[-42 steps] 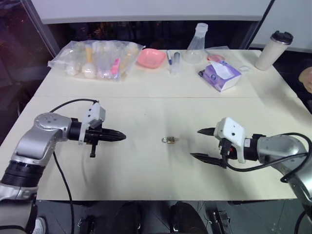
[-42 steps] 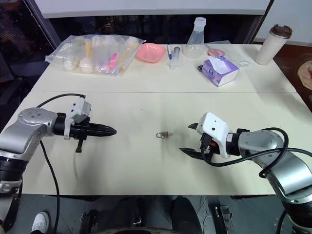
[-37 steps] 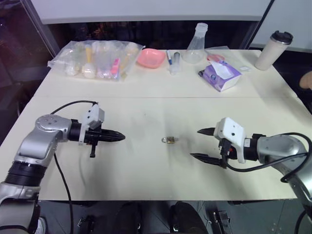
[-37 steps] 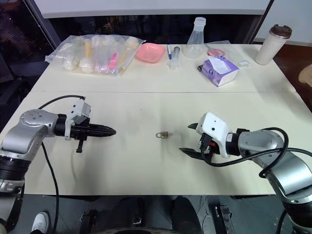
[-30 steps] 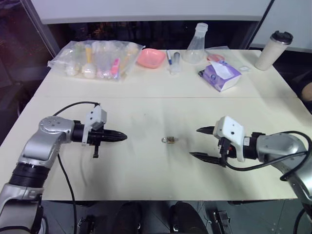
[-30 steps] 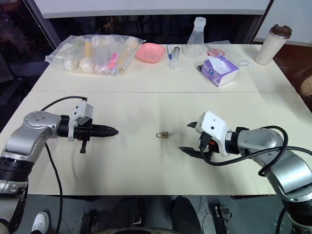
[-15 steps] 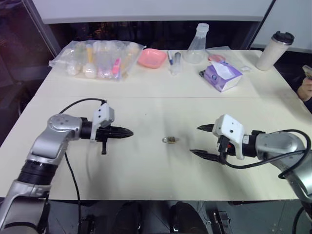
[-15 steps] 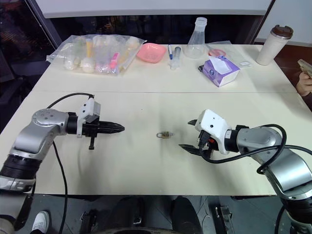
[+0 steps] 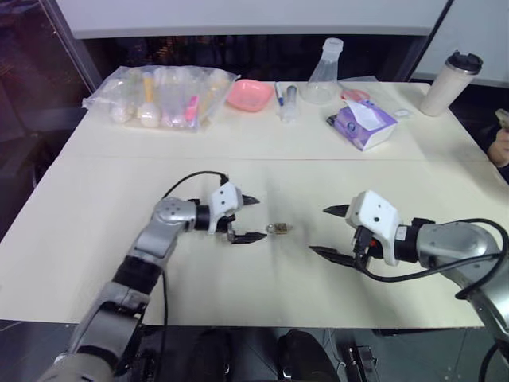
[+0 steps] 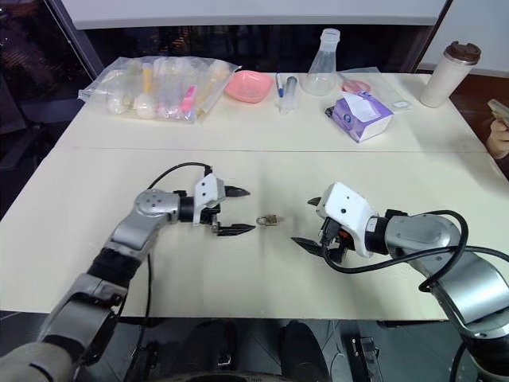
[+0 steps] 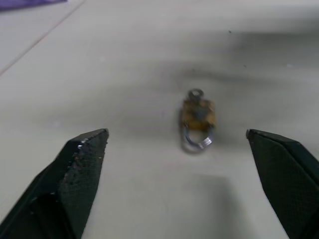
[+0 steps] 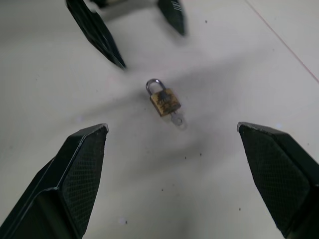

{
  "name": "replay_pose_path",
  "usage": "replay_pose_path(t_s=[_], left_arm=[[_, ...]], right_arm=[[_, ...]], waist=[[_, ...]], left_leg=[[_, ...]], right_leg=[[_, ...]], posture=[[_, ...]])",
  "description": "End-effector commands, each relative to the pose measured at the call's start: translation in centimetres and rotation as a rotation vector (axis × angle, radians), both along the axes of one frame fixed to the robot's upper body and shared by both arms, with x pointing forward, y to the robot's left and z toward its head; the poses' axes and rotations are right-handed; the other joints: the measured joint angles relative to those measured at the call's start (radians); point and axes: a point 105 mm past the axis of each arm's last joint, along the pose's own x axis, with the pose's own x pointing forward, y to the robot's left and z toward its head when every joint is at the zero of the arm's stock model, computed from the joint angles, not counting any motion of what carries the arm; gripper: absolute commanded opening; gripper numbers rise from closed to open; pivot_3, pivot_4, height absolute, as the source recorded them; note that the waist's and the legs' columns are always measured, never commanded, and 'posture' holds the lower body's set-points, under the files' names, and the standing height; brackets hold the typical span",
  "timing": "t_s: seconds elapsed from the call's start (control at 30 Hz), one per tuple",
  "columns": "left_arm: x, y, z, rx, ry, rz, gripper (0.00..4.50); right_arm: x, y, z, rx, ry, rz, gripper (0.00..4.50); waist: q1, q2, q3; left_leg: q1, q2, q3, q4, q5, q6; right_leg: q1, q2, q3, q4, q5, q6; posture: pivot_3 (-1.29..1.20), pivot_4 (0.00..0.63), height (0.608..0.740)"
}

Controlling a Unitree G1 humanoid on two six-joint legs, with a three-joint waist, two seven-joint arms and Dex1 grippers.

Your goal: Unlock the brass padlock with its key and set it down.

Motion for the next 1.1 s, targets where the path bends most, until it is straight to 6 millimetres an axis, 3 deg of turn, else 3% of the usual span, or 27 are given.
replay_pose_path(t_s=[0.03, 0.53, 0.63, 0.83, 0.97, 1.1], left_arm=[[0.4, -1.6, 0.2, -0.012, -0.008, -0.025, 4.47], [0.3, -4.0, -2.5, 0.084, -0.038, -0.125, 4.47], [0.2, -4.1, -3.0, 0.107, -0.049, -0.137, 3.56], [-0.3, -3.9, -3.4, 0.115, -0.024, -0.163, 0.89], [-0.1, -2.9, -3.4, 0.120, 0.000, -0.145, 0.76], [0.5, -0.4, -1.5, 0.101, 0.022, -0.124, 0.76]], right_arm=[[-0.3, 0.1, 1.2, -0.001, -0.062, -0.014, 4.34], [-1.0, -0.2, 1.0, -0.007, -0.079, -0.077, 4.34], [-0.9, -0.3, 1.1, -0.008, -0.084, -0.082, 4.34], [-0.7, -0.3, 1.2, -0.012, -0.091, -0.083, 4.34], [-0.5, -0.1, 1.2, -0.015, -0.094, -0.070, 4.34], [0.4, 0.8, 1.3, -0.039, -0.151, -0.038, 4.34]], waist=[[0.003, 0.000, 0.000], [0.007, 0.000, 0.000], [0.007, 0.000, 0.000], [0.006, 0.000, -0.001], [0.005, 0.000, -0.001], [-0.012, -0.001, 0.000]], left_leg=[[0.000, 0.000, 0.000, 0.000, 0.000, 0.000], [0.000, 0.000, 0.000, 0.001, 0.000, 0.000], [0.000, 0.000, 0.000, 0.001, 0.000, 0.000], [0.001, 0.000, 0.000, 0.001, 0.000, 0.000], [0.002, 0.000, 0.000, 0.001, 0.000, 0.000], [0.002, 0.001, 0.000, 0.001, 0.000, 0.000]], right_leg=[[0.000, 0.000, 0.000, 0.000, 0.000, 0.000], [0.000, 0.000, 0.000, 0.001, 0.000, 0.000], [0.001, 0.000, 0.000, 0.001, 0.000, 0.000], [0.002, 0.001, 0.000, 0.001, 0.000, 0.000], [0.002, 0.001, 0.000, 0.001, 0.000, 0.000], [0.001, 0.002, 0.000, 0.001, 0.000, 0.000]], posture=[[0.00, 0.150, 0.715], [0.00, 0.150, 0.715], [0.00, 0.150, 0.715], [0.00, 0.150, 0.715], [0.00, 0.150, 0.715], [0.00, 0.150, 0.715]])
